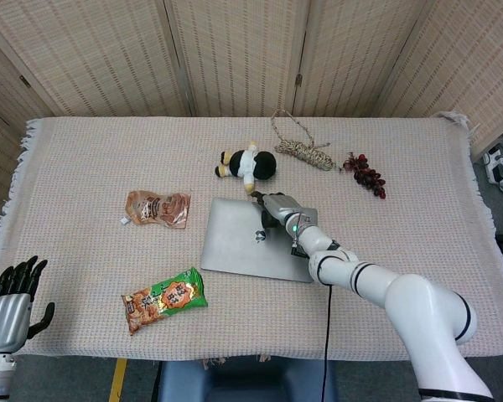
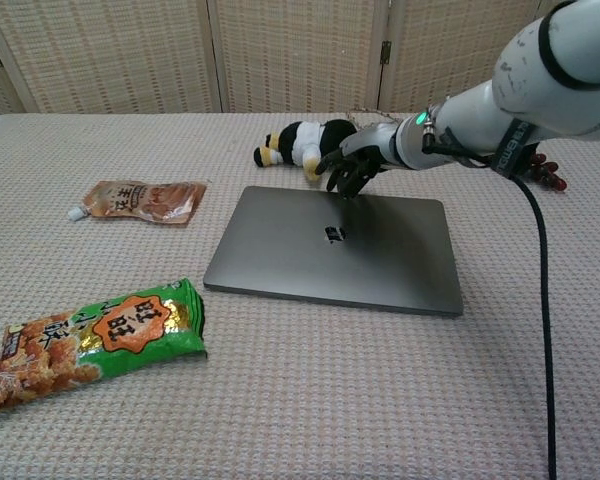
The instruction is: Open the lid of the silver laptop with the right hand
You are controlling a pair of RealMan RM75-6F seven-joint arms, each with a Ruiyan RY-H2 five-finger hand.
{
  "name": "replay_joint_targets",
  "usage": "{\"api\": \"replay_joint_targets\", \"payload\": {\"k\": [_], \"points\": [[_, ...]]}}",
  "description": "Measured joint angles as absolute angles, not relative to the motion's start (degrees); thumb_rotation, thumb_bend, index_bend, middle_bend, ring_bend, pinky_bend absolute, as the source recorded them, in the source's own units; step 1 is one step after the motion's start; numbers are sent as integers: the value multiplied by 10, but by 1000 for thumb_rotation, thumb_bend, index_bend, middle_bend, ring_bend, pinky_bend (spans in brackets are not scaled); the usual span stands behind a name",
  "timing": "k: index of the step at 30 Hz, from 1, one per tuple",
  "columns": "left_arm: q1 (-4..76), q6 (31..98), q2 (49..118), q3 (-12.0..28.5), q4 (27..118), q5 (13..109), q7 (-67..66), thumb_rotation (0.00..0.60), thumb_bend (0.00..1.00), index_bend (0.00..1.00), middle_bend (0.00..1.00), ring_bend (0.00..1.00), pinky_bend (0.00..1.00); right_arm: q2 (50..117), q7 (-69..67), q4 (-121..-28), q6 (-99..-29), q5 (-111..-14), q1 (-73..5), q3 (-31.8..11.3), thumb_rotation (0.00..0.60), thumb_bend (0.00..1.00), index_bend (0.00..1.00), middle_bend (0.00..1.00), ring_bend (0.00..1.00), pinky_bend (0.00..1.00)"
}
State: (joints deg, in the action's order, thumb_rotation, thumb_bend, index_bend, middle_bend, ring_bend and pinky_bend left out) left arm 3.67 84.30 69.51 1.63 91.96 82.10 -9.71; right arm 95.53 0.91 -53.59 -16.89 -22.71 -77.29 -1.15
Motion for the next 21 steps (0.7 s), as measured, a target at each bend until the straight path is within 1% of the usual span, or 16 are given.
{"api": "replay_joint_targets", "payload": {"k": [4,8,14,21], "points": [[36,841,696,16,918,818,-96,600,483,10,52,0,0,964,8,-528,-164,-226,-783,-4,533,867,0,158,93,0],[36,840,697,16,915,817,-94,600,483,11,52,0,0,962,3,-536,-161,-231,-784,-6,535,867,0,162,92,0],[38,835,699,17,913,817,-94,600,483,11,52,0,0,945,0,-582,-162,-261,-781,-8,534,867,0,163,91,0],[39,835,702,17,912,819,-94,600,483,11,52,0,0,914,3,-661,-182,-295,-775,-1,535,867,0,166,94,0]]}}
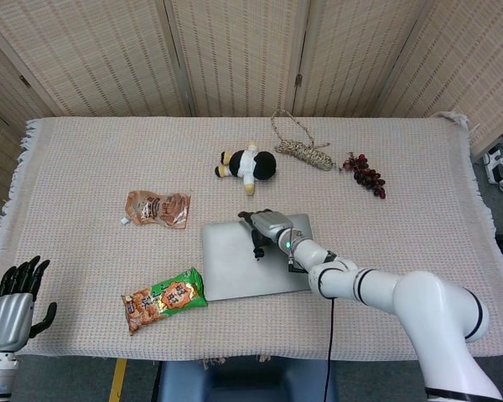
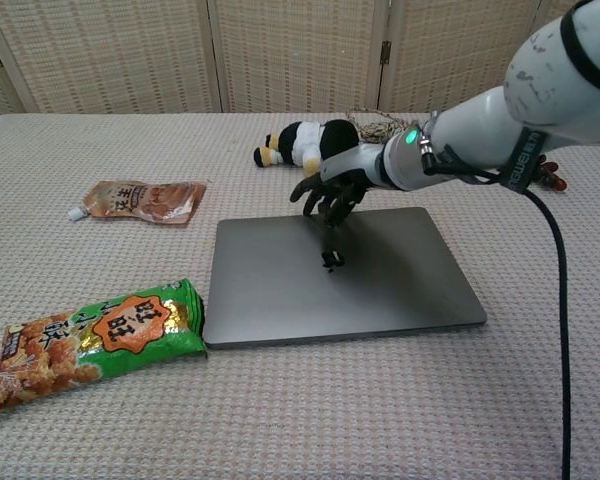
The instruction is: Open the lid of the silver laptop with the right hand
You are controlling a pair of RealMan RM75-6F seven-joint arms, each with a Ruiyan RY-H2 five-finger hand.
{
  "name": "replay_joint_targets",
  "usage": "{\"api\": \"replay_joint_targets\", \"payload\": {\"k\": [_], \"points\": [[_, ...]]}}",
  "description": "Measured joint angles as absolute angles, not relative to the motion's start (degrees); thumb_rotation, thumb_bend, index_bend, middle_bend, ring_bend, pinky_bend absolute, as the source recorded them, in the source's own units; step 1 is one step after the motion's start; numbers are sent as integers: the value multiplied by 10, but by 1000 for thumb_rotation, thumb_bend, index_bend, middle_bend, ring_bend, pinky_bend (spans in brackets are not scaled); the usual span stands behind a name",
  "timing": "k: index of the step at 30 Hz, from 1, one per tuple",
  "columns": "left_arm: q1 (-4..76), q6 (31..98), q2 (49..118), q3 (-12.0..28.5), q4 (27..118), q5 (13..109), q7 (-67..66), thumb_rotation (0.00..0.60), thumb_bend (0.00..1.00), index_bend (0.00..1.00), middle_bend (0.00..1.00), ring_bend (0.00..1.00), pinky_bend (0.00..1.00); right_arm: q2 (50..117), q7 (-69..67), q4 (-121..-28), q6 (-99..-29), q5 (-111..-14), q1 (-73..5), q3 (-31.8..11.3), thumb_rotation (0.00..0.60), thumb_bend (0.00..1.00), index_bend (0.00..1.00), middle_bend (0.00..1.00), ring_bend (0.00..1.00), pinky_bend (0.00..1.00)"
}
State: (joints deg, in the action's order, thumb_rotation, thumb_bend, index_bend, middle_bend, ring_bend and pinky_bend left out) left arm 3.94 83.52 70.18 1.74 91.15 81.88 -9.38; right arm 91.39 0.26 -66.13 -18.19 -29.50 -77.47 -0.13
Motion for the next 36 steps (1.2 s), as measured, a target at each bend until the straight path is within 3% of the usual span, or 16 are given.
{"api": "replay_joint_targets", "payload": {"k": [11,16,18,22,24,31,36], "points": [[38,837,703,16,907,822,-88,600,483,11,51,0,0,855,5,-780,-237,-351,-748,4,530,868,0,148,99,0],[39,836,703,18,906,820,-86,600,483,11,52,0,0,842,16,-816,-312,-405,-718,2,528,860,0,90,94,0],[40,836,702,18,907,823,-87,600,483,11,52,0,0,834,21,-840,-359,-445,-696,3,531,783,0,80,89,0],[42,839,701,19,913,828,-90,600,483,11,52,0,0,815,26,-888,-429,-534,-650,12,540,479,0,58,72,0],[43,840,700,20,916,831,-92,600,483,11,52,0,0,806,31,-907,-450,-575,-628,20,541,418,0,40,61,0],[44,845,697,20,926,837,-98,600,483,10,51,0,0,787,76,-955,-541,-708,-548,61,547,295,0,0,1,0],[44,849,695,20,930,842,-99,600,483,10,51,0,0,805,117,-953,-588,-764,-494,88,546,293,0,0,0,0]]}}
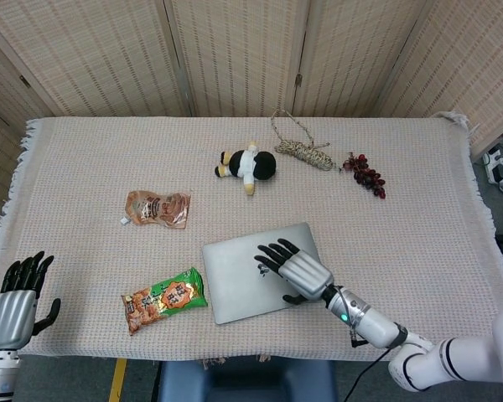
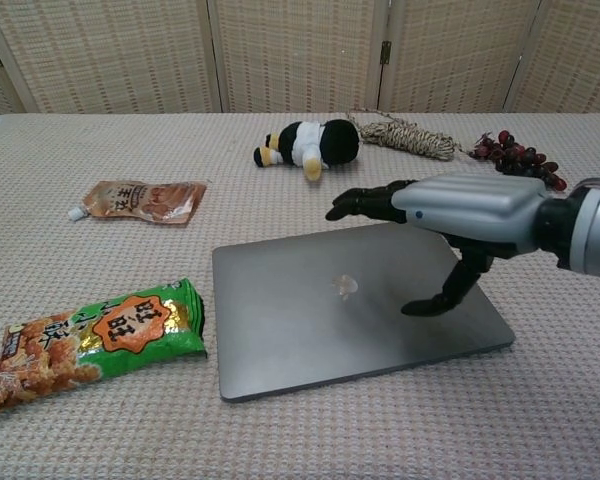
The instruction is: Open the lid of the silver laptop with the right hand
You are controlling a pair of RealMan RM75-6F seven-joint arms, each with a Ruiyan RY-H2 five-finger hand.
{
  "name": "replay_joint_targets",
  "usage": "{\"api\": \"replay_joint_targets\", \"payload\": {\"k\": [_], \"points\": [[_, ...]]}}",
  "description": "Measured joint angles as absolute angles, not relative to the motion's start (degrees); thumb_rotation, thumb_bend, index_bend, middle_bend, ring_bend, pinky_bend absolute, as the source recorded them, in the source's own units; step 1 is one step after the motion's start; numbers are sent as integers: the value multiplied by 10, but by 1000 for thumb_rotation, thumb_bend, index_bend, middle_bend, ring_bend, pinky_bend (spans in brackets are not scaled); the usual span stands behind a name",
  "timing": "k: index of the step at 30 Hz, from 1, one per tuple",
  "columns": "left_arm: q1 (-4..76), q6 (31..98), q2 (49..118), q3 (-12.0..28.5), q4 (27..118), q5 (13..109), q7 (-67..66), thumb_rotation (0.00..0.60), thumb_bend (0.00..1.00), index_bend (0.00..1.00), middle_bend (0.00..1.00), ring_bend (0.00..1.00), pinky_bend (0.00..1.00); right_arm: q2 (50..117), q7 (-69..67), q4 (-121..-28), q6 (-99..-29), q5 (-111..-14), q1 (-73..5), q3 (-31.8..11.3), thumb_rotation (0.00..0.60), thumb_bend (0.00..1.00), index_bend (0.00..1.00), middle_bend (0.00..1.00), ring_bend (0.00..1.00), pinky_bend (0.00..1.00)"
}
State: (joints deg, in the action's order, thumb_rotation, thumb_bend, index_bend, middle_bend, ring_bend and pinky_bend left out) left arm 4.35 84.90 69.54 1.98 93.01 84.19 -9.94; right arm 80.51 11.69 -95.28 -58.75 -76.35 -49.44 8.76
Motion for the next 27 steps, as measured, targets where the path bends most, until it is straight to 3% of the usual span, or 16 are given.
{"api": "replay_joint_targets", "payload": {"k": [8,27], "points": [[45,851,695,18,934,850,-101,600,483,10,52,0,0,859,136,-900,-609,-811,-447,101,543,293,0,0,0,0],[38,859,697,13,926,856,-91,600,483,10,52,0,0,930,151,-827,-570,-845,-418,64,539,293,0,0,0,0]]}}
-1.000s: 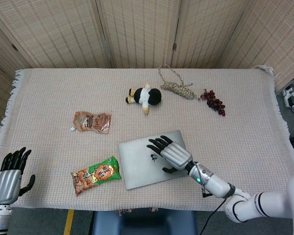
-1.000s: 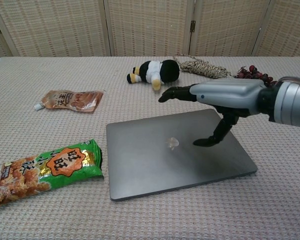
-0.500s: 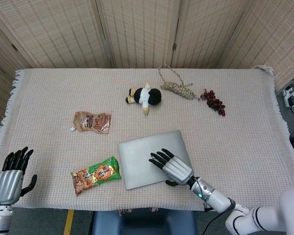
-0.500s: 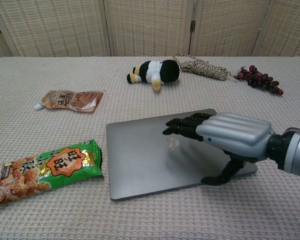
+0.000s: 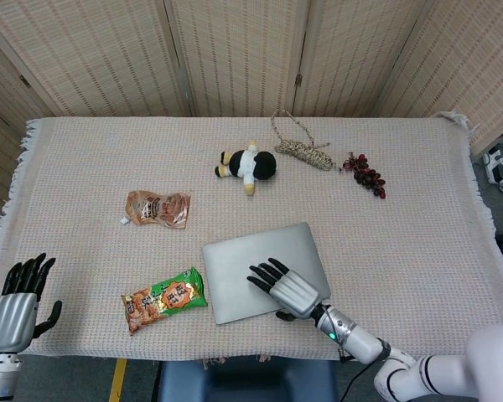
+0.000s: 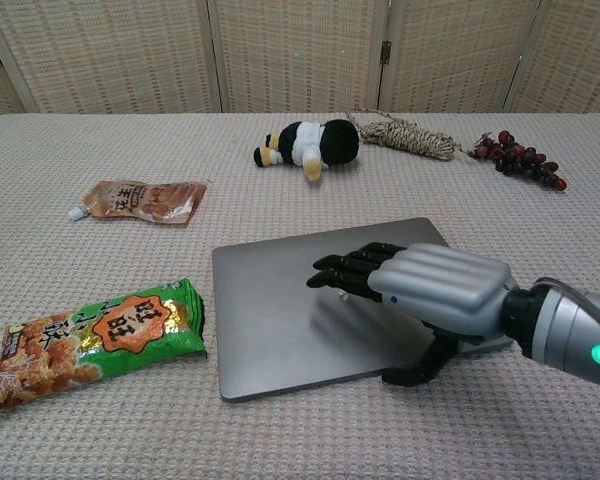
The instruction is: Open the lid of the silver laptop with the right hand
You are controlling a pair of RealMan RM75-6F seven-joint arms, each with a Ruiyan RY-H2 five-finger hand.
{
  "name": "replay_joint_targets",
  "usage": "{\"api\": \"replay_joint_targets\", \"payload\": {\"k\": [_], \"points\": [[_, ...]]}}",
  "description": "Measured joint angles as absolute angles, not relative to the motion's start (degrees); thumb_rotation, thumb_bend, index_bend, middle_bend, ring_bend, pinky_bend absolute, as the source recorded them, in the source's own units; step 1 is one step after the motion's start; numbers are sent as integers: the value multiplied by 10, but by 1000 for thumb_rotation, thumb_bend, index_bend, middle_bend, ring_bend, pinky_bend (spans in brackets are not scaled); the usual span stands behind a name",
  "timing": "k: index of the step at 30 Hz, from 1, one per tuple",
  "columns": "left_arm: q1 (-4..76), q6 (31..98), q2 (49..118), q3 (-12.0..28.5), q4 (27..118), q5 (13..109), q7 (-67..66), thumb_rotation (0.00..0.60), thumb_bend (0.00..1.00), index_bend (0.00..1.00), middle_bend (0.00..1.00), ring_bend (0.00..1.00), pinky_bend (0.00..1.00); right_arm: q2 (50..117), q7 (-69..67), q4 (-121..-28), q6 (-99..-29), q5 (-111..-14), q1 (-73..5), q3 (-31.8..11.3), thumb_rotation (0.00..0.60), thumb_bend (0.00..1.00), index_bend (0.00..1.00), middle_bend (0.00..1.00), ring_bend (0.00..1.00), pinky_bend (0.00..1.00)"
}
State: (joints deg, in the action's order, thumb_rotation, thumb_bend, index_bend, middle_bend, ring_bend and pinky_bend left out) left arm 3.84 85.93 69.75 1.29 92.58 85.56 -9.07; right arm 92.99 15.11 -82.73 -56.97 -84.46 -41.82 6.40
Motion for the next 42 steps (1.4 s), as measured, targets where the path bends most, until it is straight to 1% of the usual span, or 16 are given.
{"api": "replay_joint_targets", "payload": {"k": [20,31,42], "points": [[36,856,702,11,911,854,-73,600,483,10,52,0,0,950,194,-820,-530,-836,-415,31,548,293,0,0,0,0],[36,853,703,11,903,852,-63,600,483,10,52,0,0,941,221,-837,-523,-833,-414,23,553,294,0,0,0,0],[36,852,703,12,901,851,-60,600,483,10,52,0,0,940,237,-843,-512,-822,-414,13,591,294,0,0,0,0]]}}
